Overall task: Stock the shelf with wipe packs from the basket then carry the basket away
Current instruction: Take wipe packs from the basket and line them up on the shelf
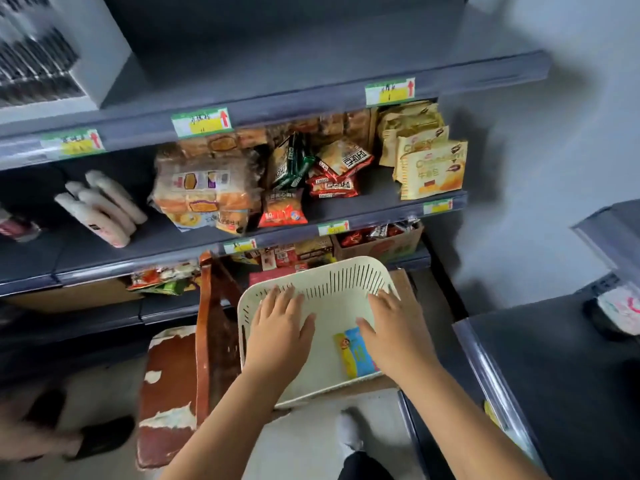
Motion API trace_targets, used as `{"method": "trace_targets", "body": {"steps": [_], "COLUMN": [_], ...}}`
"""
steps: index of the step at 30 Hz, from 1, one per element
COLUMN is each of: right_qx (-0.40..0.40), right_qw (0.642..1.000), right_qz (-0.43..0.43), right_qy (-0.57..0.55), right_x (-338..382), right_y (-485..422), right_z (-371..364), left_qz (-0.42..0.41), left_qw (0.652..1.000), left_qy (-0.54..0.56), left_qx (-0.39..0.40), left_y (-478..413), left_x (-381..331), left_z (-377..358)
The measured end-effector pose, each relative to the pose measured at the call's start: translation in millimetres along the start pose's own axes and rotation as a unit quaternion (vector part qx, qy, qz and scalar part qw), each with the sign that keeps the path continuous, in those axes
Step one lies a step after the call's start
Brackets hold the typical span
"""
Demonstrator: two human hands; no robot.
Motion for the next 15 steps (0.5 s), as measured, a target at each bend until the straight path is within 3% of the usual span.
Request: {"method": "trace_targets", "body": {"steps": [5,12,15], "right_qx": [0.138,0.289,0.345], "right_qw": [0.983,0.95,0.928], "right_qz": [-0.085,-0.111,-0.116], "right_qy": [-0.09,0.03,0.074], "right_x": [-19.2,-38.2,-37.1], "right_y": [-53.9,-102.5,-123.4], "right_z": [-77.1,-178.8,-210.9], "left_qz": [0.033,0.072,0.087], "left_qw": [0.994,0.956,0.942], "left_qy": [0.01,0.009,0.055], "left_qx": [0.103,0.284,0.32], "left_y": [-60.7,-99.2,-113.5], "left_x": [19.4,42.6,49.9], "left_z": [-69.1,-169.9,-204.1]}}
Point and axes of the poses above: each hand's wrist, its own y-axis away from the middle knuckle, its own z-axis out of the back of the hand, x = y × z, the point moved 2 cm from there along -y, towards the middle knuckle, and after that the axes turned 10 degrees about y, right-handed, at the moved point
